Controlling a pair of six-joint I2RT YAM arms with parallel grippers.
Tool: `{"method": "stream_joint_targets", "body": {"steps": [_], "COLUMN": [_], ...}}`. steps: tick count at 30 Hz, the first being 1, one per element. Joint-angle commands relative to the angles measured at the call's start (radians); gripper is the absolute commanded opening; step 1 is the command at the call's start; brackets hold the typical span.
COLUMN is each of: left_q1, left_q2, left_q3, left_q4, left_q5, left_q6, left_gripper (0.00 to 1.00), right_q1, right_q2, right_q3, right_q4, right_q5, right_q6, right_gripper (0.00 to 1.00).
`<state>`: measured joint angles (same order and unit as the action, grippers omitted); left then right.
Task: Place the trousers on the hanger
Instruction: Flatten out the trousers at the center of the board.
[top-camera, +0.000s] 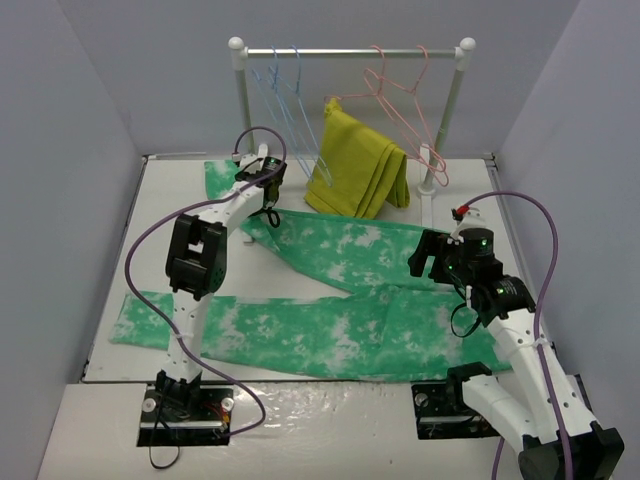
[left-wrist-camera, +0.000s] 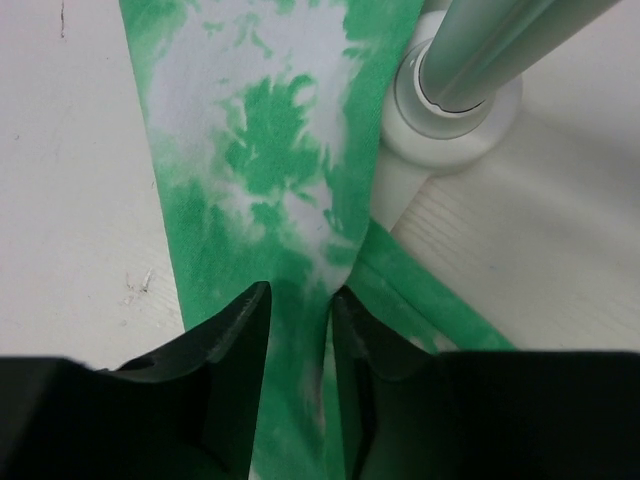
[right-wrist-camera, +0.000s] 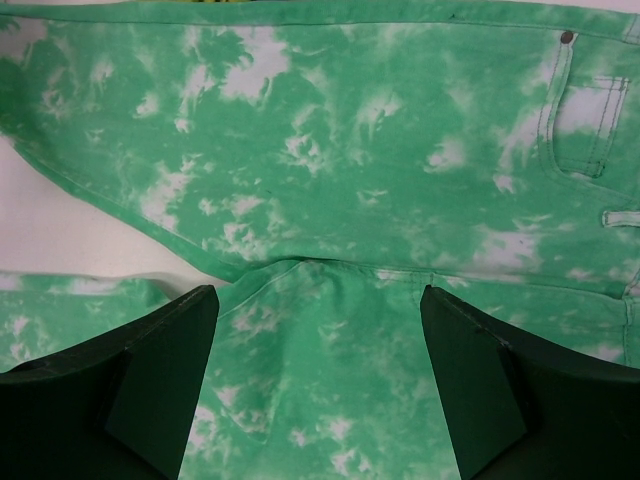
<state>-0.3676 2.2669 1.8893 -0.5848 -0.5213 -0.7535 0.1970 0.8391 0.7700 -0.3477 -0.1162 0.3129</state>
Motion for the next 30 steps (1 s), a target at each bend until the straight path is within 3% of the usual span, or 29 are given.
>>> {"method": "stream_joint_targets", "body": {"steps": [1,4,9,13,21,24,30], "left_q1": [-0.007,-0.007,-0.005,0.012,0.075,0.119,0.159], "left_q2": [-0.06,-0.063,-0.194,-0.431,-0.846,-0.914,-1.066], "left_q3": [0.037,0.028,-0.11,-0.343,-1.025,-1.159,-1.276], "left_q4": [-0.011,-0.017,-0.001,0.074,0.307,0.375,0.282], "left_q5": [-0.043,-0.043,-0.061,-0.055,0.106,0.178,0.205], "left_q6": [0.007,0.01,-0.015,-0.111,-0.434,-0.507,-0.562], "left_gripper": [0.16,0.0,0.0,0.0,0.0,0.05,0.22], "right_q1": [-0.002,-0.002,-0.002,-0.002,-0.002,-0.001,-0.001], "right_q2": [-0.001,-0.003,-0.003,-0.003,0.014,0.016,0.012], "right_q3": [0.003,0.003,0.006,0.009,0.015,0.017,0.012], "right_q4": [0.055,0.055,0.055,0.055,0.055,0.055,0.055], "right_q5": [0.006,0.006,-0.002,-0.008,-0.013,-0.025,-0.025], "right_q6": [-0.002,-0.002,-0.003,-0.003,-0.006,-0.006,-0.003], "right_gripper": [0.8,0.8,0.8,0.8,0.8,0.8,0.8]}}
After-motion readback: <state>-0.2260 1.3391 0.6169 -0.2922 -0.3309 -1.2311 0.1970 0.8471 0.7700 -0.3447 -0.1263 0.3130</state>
